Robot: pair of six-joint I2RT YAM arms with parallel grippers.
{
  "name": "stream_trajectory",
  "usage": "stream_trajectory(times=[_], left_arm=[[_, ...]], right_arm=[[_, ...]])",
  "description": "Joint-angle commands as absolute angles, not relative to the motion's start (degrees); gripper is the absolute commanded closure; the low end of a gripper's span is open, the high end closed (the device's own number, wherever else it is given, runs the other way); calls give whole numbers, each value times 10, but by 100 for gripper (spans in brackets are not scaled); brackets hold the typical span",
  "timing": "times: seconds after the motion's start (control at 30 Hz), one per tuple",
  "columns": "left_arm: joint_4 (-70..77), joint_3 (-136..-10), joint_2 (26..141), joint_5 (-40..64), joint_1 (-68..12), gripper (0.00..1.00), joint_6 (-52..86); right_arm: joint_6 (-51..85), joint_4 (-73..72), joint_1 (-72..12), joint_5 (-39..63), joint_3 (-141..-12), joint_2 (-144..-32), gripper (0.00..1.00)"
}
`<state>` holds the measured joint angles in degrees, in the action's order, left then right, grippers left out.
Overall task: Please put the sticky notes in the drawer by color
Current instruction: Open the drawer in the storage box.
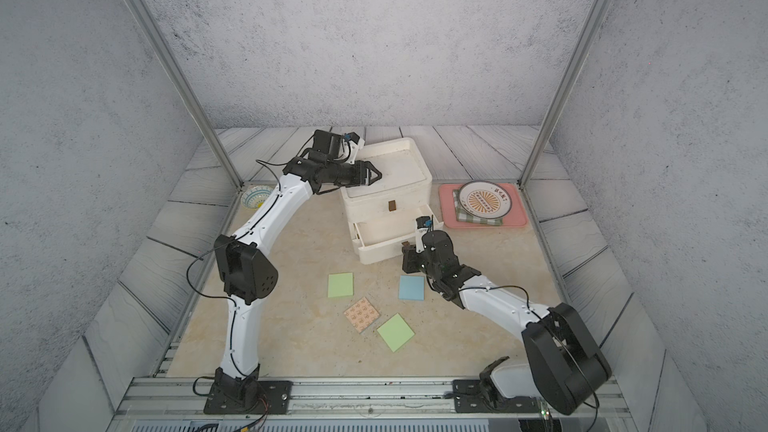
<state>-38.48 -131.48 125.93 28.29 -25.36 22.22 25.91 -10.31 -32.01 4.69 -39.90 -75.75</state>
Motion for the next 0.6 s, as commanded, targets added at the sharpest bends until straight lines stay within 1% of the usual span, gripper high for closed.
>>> stream_trajectory(times=[0.0, 0.2, 0.57], left_arm=[[-478, -1282, 1288, 265, -253, 41, 235], [-481, -1281, 1288, 265, -254, 41, 236], [-480, -1283, 1279, 265, -261, 41, 238]], right_arm=[[260, -120, -322, 47, -406, -704, 100], [276, -119, -325, 57, -400, -689, 100], [267, -96, -343, 35, -405, -669, 100]])
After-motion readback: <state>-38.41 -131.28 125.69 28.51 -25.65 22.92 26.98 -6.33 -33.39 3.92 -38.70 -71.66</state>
